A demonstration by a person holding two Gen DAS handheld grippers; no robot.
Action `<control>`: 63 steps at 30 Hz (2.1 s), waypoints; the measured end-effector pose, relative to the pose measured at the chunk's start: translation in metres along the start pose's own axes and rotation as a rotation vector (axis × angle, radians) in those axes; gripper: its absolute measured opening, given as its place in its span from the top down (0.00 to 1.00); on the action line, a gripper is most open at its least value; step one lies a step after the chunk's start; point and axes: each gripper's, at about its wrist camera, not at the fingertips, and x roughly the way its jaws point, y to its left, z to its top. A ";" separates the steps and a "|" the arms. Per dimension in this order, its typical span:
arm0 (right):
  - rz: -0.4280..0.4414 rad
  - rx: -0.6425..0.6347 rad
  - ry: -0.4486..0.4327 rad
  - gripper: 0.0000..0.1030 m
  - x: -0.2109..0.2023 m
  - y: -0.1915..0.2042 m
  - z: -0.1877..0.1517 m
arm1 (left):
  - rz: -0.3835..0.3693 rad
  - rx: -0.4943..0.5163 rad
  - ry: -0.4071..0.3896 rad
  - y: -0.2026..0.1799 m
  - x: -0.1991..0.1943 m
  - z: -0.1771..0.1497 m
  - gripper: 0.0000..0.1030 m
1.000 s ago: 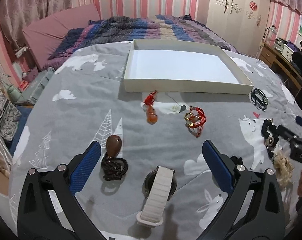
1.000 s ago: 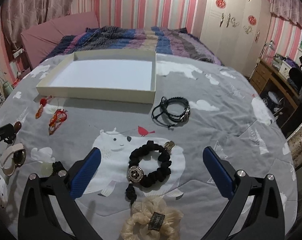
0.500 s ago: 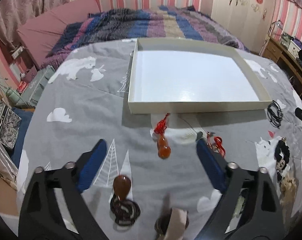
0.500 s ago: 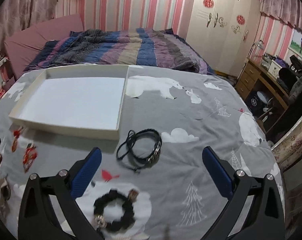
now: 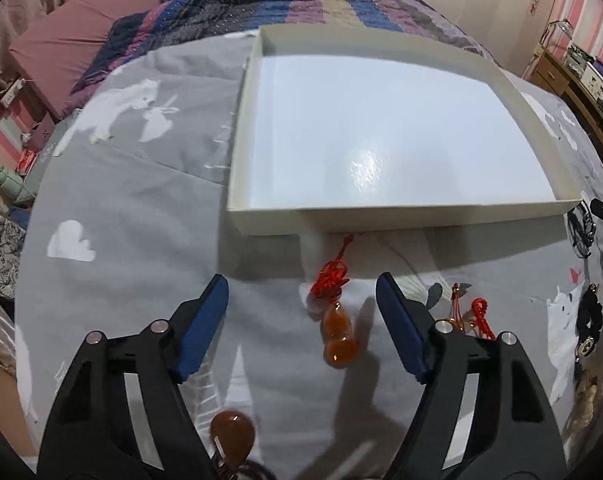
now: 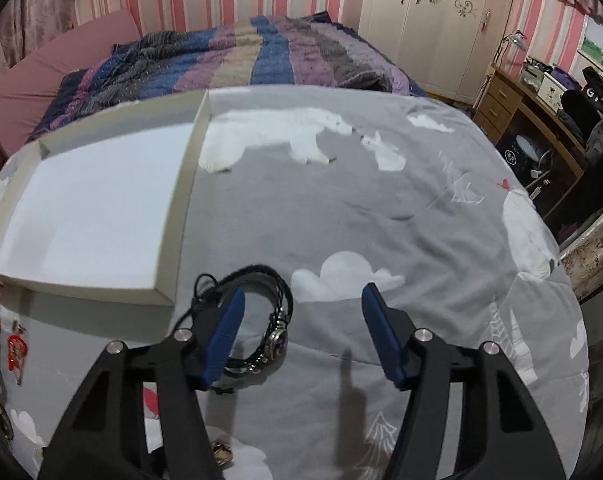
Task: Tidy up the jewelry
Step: 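Grasp the black braided bracelet with the right tool while the left tool grasps the red gourd pendant, then carry both items into the white tray while both tools open to release them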
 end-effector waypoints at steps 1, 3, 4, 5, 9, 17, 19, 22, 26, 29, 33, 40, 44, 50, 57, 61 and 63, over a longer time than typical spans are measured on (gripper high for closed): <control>-0.002 -0.006 0.002 0.42 0.003 0.001 -0.001 | 0.003 0.005 0.005 -0.002 0.002 0.000 0.30; 0.002 -0.014 0.016 0.45 0.008 0.003 -0.003 | 0.003 0.008 0.009 -0.005 0.008 0.002 0.35; 0.008 -0.015 0.021 0.47 0.012 0.003 -0.004 | 0.002 0.008 0.008 -0.005 0.009 0.002 0.36; 0.010 -0.015 0.027 0.47 0.015 0.002 -0.005 | 0.003 0.008 0.000 -0.006 0.009 0.003 0.41; 0.025 0.006 0.043 0.49 0.030 -0.002 -0.004 | 0.011 0.010 -0.012 -0.006 0.010 0.006 0.55; 0.068 -0.006 0.032 0.72 0.029 0.001 -0.006 | -0.005 0.029 -0.017 -0.014 0.010 0.006 0.90; 0.093 -0.004 0.027 0.77 0.029 0.001 -0.005 | -0.015 0.023 -0.018 -0.014 0.012 0.008 0.92; 0.124 0.022 0.020 0.89 0.031 -0.004 -0.004 | -0.041 0.007 -0.019 -0.011 0.013 0.010 0.94; 0.144 0.042 0.016 0.89 0.032 -0.010 -0.003 | -0.054 0.005 -0.032 -0.011 0.007 0.010 0.94; 0.119 0.041 -0.028 0.89 0.021 -0.010 0.000 | -0.064 0.011 -0.057 -0.009 -0.014 0.005 0.94; 0.111 0.044 -0.100 0.89 -0.005 -0.010 0.010 | -0.074 0.024 -0.140 -0.006 -0.056 0.005 0.94; 0.156 0.022 -0.169 0.89 -0.032 0.013 0.050 | -0.064 0.025 -0.189 -0.002 -0.082 0.057 0.94; 0.188 0.009 -0.180 0.89 -0.031 0.041 0.089 | -0.086 0.005 -0.173 0.002 -0.066 0.103 0.94; 0.158 -0.029 -0.174 0.89 -0.005 0.089 0.138 | -0.066 -0.018 -0.152 0.002 -0.008 0.160 0.94; 0.132 -0.025 -0.083 0.89 0.057 0.122 0.161 | -0.036 -0.054 -0.081 0.003 0.054 0.186 0.94; 0.113 -0.038 -0.008 0.89 0.092 0.134 0.166 | -0.014 -0.059 -0.039 0.005 0.075 0.195 0.94; 0.105 -0.033 0.016 0.89 0.105 0.135 0.165 | 0.007 -0.056 -0.034 0.003 0.084 0.198 0.94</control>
